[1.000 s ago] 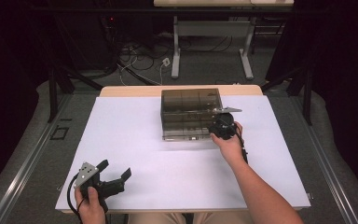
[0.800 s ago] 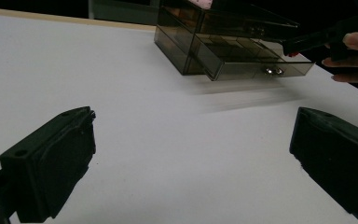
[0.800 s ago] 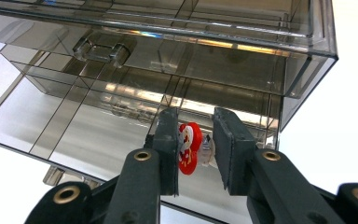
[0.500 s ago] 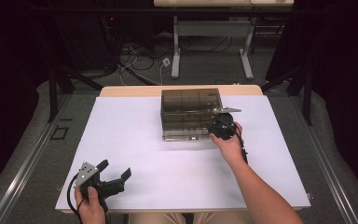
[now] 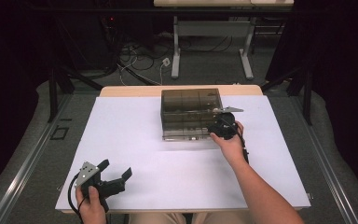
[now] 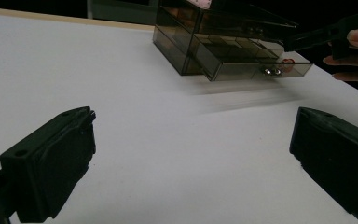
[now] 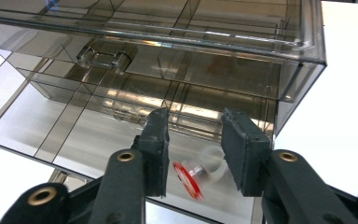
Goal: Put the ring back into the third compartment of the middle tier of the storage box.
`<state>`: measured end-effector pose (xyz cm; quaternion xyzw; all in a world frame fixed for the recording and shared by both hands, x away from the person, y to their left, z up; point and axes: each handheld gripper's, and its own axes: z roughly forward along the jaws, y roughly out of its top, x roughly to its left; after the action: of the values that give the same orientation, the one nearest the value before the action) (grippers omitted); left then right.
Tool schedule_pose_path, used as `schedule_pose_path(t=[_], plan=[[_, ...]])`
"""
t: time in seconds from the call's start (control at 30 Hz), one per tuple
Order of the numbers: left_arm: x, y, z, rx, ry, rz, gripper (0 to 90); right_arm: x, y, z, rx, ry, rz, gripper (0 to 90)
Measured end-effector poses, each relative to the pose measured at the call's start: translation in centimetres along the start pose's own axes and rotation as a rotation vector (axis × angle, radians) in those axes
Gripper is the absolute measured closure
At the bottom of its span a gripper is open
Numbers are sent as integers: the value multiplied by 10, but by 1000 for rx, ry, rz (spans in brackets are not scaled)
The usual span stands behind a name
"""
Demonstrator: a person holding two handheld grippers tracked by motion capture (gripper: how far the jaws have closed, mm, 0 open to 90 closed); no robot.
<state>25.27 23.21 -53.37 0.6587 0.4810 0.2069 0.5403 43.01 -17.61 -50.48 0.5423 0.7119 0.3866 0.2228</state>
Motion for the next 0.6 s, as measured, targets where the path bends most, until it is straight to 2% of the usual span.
schedule_pose_path(t=[0.13, 0.37, 0.6], plan=[[0, 0, 1, 3, -4, 2, 4, -1, 0, -3, -12, 6, -10, 567], [0, 1, 3, 1, -8, -1, 4, 0, 0, -6, -24, 17, 2, 485], [0, -1, 3, 3, -3, 0, 4, 2, 0, -9, -43, 37, -19, 425]])
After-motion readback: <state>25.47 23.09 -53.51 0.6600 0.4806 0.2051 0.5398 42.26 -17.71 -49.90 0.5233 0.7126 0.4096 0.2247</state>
